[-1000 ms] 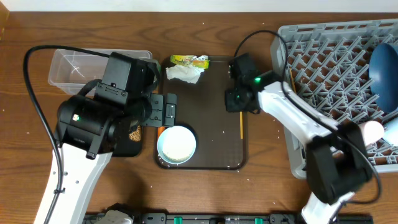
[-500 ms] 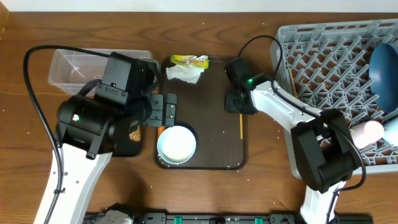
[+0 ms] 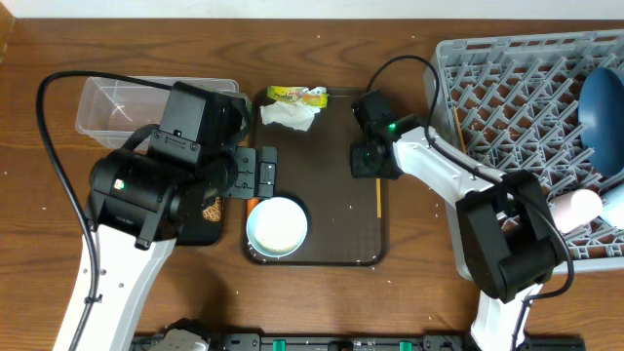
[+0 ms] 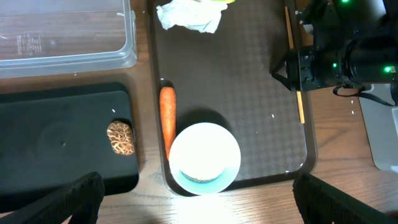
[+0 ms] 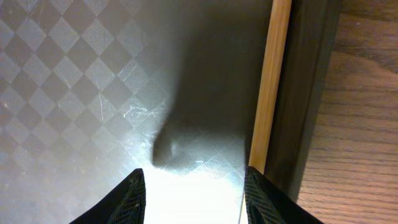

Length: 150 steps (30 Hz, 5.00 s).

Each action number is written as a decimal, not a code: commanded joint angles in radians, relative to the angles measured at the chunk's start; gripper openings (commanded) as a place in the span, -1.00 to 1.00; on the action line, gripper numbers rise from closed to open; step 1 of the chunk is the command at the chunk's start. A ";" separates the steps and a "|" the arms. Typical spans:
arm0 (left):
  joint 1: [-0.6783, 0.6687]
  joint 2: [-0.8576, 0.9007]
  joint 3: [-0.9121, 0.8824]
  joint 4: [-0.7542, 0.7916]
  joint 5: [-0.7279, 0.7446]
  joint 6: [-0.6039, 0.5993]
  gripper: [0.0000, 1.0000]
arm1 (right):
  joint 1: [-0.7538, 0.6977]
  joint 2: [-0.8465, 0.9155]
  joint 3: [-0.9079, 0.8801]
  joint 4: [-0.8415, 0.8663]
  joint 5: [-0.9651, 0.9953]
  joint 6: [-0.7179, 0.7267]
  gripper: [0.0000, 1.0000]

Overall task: Sort waste into correct bins and load items into the dishwasher rack
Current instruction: 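Lower the right gripper onto the chopsticks and grasp them, then lift the chopsticks and drop them into the dish rack with the right gripper, then grasp the green wrapper with the left gripper and drop it in the clear bin, then grasp the white tissue with the left gripper and drop it in the clear bin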

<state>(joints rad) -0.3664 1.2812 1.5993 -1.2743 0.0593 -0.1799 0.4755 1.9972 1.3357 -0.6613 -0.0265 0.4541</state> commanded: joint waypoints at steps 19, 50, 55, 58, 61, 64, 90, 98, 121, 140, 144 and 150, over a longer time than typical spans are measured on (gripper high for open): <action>0.004 0.000 0.008 0.003 -0.015 -0.001 0.96 | -0.027 0.051 -0.005 -0.011 -0.001 0.002 -0.32; 0.004 0.000 0.008 0.004 -0.015 -0.001 0.96 | -0.338 -0.504 0.091 -0.238 0.018 -0.370 -0.98; 0.004 0.000 0.008 0.008 -0.015 -0.002 0.95 | -0.469 -0.478 0.066 -0.265 -0.089 -0.486 -0.98; 0.004 0.000 0.008 0.011 -0.015 -0.002 0.96 | -0.485 -0.425 0.042 -0.269 -0.058 -0.512 -0.98; 0.004 0.000 0.008 0.011 -0.002 -0.001 0.95 | -0.485 -0.356 0.038 -0.267 -0.049 -0.512 -0.98; 0.004 0.000 0.008 0.011 0.023 -0.001 0.96 | -0.483 -0.306 0.038 -0.266 -0.060 -0.511 -0.98; -0.023 0.534 0.008 0.590 0.034 0.221 0.96 | -0.481 -0.732 0.049 -0.237 -0.153 -0.261 0.20; -0.035 0.781 0.008 0.871 0.034 0.286 0.95 | -0.481 -0.735 0.049 -0.311 -0.217 -0.256 0.15; -0.024 0.623 0.015 0.808 -0.076 0.360 -0.88 | -0.481 -0.735 0.049 -0.357 -0.217 -0.257 0.13; 0.345 0.553 0.005 0.647 -0.304 -0.593 -0.87 | -0.481 -0.735 0.049 -0.364 -0.209 -0.261 0.14; 0.348 0.569 0.005 0.647 -0.304 -0.903 -0.88 | -0.481 -0.735 0.049 -0.377 -0.207 -0.269 0.12; 0.348 0.572 0.000 0.642 -0.304 -1.011 -0.88 | -0.481 -0.735 0.049 -0.402 -0.207 -0.269 0.11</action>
<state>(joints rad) -0.0185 1.8427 1.6051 -0.6281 -0.2317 -1.0504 -0.0093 1.2606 1.3750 -1.0573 -0.2352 0.1825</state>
